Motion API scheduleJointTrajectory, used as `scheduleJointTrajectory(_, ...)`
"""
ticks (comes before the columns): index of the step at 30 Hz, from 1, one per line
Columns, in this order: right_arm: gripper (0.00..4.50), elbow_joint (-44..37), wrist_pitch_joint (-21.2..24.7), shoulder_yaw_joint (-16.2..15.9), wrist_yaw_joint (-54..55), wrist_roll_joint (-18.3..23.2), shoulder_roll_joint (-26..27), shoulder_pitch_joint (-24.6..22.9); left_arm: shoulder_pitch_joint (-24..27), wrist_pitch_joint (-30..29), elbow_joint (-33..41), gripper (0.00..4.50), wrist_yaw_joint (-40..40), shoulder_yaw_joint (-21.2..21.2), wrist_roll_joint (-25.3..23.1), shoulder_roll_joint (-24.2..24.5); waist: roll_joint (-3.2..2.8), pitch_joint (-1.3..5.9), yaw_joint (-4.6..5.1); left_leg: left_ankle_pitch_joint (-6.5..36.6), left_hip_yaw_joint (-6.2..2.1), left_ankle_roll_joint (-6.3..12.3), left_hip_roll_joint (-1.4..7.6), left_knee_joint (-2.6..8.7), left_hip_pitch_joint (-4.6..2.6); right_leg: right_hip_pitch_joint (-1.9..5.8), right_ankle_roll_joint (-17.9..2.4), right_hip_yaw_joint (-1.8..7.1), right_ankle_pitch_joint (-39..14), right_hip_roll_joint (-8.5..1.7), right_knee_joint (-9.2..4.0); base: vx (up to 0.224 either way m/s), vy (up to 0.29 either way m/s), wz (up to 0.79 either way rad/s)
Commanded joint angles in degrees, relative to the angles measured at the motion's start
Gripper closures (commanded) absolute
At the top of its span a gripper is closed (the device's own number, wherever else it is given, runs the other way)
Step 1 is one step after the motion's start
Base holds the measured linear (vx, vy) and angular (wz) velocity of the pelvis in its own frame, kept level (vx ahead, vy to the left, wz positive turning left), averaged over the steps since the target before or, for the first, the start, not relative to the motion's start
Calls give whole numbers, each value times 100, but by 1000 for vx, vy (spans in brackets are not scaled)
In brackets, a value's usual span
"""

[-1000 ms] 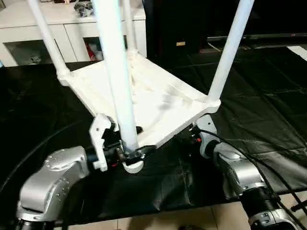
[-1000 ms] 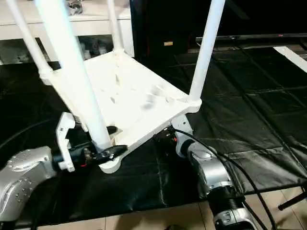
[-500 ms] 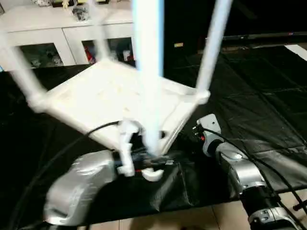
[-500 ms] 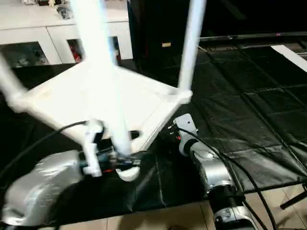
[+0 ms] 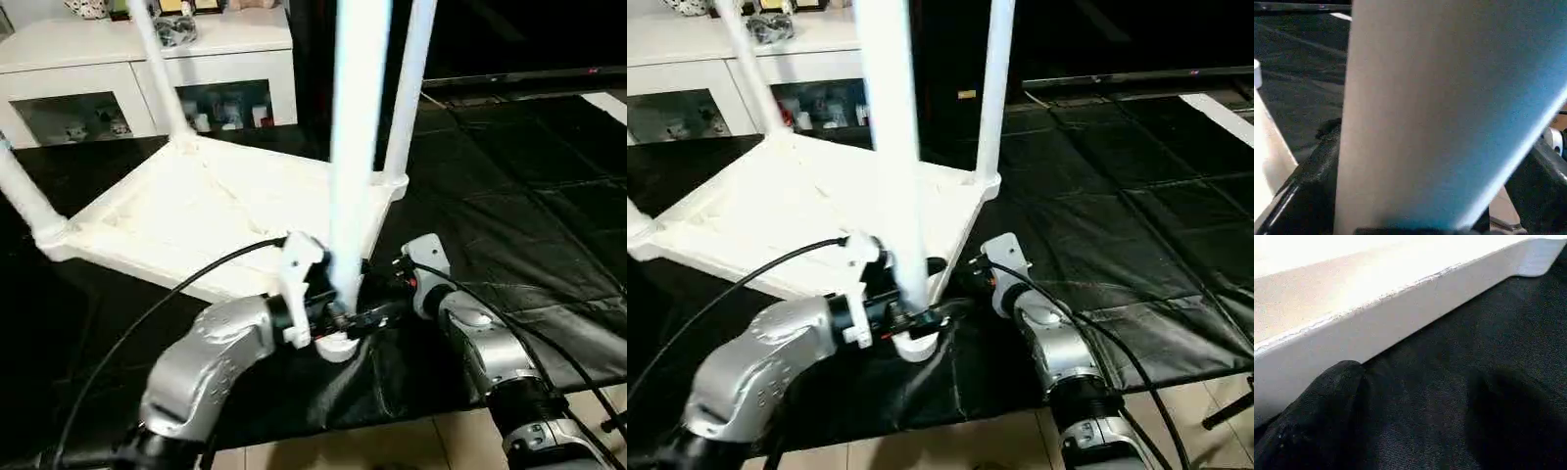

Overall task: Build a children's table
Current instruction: Rotate table base

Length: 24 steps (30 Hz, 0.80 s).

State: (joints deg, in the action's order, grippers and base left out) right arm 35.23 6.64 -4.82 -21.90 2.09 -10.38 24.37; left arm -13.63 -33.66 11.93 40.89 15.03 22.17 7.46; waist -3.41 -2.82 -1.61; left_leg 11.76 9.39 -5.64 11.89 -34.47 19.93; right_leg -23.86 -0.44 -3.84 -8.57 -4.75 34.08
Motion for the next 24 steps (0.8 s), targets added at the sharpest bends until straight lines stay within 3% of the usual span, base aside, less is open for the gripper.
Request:
scheduleJointTrajectory(1,0,166,-9,-243,-185,-49,254,90,-169,30,-45,4,29,396,-32,-176,62,346,-25,1663,24,220,-20,426,77,332,-852,111,-2350,-180,-501,0,0,0)
scheduleJointTrajectory(5,0,360,-111,-236,-144,-100,318,203,-307,150,-238,4,-13,488,-87,-329,33,344,-36,1632,23,241,-21,426,75,324,-859,115,-2438,-195,-496,0,0,0)
scheduleJointTrajectory(6,0,360,-111,-236,-144,-100,318,203,-307,150,-238,4,-13,488,-87,-329,51,341,-36,1614,27,248,-23,424,78,325,-850,115,-2439,-192,-496,0,0,0)
scheduleJointTrajectory(7,0,407,-128,-228,-123,-104,346,240,-340,179,-281,4,-9,484,-96,-343,127,343,-29,1586,37,269,-22,422,83,324,-838,118,-2454,-190,-506,0,0,0)
scheduleJointTrajectory(9,0,513,-159,-227,-83,-112,415,329,-429,248,-384,4,14,471,-134,-355,99,343,-25,1501,30,270,-18,422,91,321,-810,116,-2537,-206,-497,0,0,0)
scheduleJointTrajectory(10,0,652,-217,-221,-51,-137,446,423,-508,337,-511,4,-5,459,-202,-416,234,338,-5,1462,43,296,-14,418,101,315,-782,122,-2544,-199,-506,0,0,0)
scheduleJointTrajectory(11,0,657,-218,-221,-50,-138,446,427,-511,340,-516,4,-6,459,-204,-418,184,349,-23,1433,34,294,-19,416,93,317,-792,126,-2549,-213,-481,0,0,0)
scheduleJointTrajectory(12,0,710,-236,-215,-40,-145,452,462,-536,372,-559,4,-17,458,-230,-441,203,337,-7,1438,46,293,-8,417,87,299,-774,128,-2570,-204,-503,0,0,0)
scheduleJointTrajectory(13,0,710,-236,-215,-40,-145,452,462,-536,372,-559,4,-17,458,-230,-441,178,340,-15,1451,39,285,-10,418,81,299,-776,127,-2575,-207,-490,0,0,0)
scheduleJointTrajectory(14,0,788,-256,-196,-2,-152,459,511,-564,425,-609,4,-19,460,-257,-478,292,345,12,1404,51,294,-1,417,100,308,-762,131,-2501,-200,-493,0,0,0)
scheduleJointTrajectory(15,0,865,-278,-176,35,-176,480,557,-582,483,-653,4,-11,453,-267,-492,362,351,14,1350,53,313,-8,412,116,322,-743,134,-2487,-199,-469,0,0,0)
scheduleJointTrajectory(16,0,865,-278,-176,35,-176,480,557,-582,483,-653,4,-11,453,-267,-492,297,355,-14,1317,43,305,-9,415,100,313,-752,140,-2503,-219,-453,0,0,0)
scheduleJointTrajectory(17,0,991,-321,-149,44,-207,511,654,-634,594,-755,4,-70,434,-300,-559,341,350,21,1303,54,285,11,415,107,293,-764,144,-2442,-216,-475,0,0,0)
scheduleJointTrajectory(24,0,1345,-476,-95,58,-241,512,858,-754,850,-962,4,-193,319,-371,-743,411,356,36,1289,62,284,32,420,96,311,-948,164,-1983,-223,-423,0,0,0)
